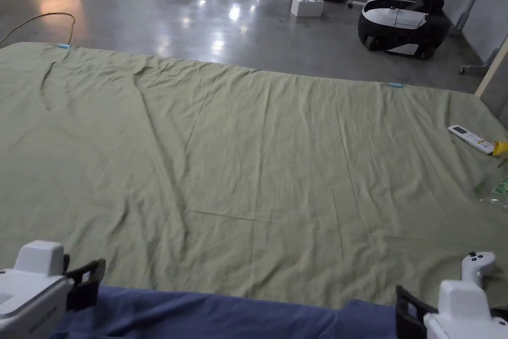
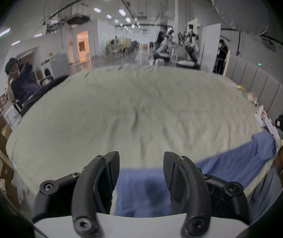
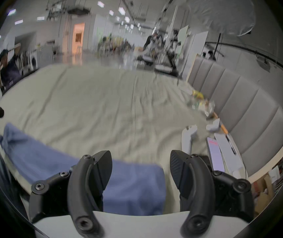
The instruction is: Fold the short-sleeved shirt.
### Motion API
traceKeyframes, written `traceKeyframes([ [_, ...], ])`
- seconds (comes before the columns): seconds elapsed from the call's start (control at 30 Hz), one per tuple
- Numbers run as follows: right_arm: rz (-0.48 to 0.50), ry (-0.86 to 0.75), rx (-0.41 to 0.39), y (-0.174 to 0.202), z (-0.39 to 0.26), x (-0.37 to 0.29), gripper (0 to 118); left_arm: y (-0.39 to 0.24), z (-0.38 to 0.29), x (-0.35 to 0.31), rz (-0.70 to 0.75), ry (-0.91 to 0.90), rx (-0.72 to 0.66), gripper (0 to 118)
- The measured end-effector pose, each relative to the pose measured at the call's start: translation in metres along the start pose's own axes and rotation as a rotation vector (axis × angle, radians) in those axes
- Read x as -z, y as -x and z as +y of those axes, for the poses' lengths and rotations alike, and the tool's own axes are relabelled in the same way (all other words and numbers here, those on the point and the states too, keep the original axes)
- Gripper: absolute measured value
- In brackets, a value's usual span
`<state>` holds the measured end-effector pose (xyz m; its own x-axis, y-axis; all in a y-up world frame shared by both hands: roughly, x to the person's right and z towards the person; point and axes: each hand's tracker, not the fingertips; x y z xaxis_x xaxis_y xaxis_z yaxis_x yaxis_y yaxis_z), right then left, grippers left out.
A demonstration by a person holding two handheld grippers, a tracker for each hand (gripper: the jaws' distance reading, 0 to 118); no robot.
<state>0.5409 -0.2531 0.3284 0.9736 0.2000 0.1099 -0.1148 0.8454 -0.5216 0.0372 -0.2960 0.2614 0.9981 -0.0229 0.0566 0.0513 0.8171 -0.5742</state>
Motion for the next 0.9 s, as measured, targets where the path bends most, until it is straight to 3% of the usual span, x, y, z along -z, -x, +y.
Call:
traceKeyframes([
  [0.13,0.023,-0.174,0.075,0.028,0.033,0.001,74,-0.035,0.034,-0.001,0.006,-0.142,-0.009,53],
  [0.23,0.015,-0.277,0.094,0.05,0.053,0.001,68,-0.056,0.055,-0.007,0.006,-0.244,-0.027,50],
  [0.37,0.023,-0.391,0.13,0.07,0.072,0.0,31,-0.079,0.074,-0.018,0.023,-0.371,-0.003,34],
  [0.47,0.022,-0.448,0.136,0.081,0.083,-0.001,16,-0.092,0.084,-0.025,0.06,-0.438,0.002,14],
  [0.57,0.025,-0.489,0.134,0.089,0.091,-0.002,4,-0.097,0.091,-0.03,0.057,-0.487,-0.048,6],
  [0.9,0.004,-0.484,0.172,0.089,0.093,0.001,0,-0.094,0.096,-0.033,0.047,-0.467,-0.014,1],
])
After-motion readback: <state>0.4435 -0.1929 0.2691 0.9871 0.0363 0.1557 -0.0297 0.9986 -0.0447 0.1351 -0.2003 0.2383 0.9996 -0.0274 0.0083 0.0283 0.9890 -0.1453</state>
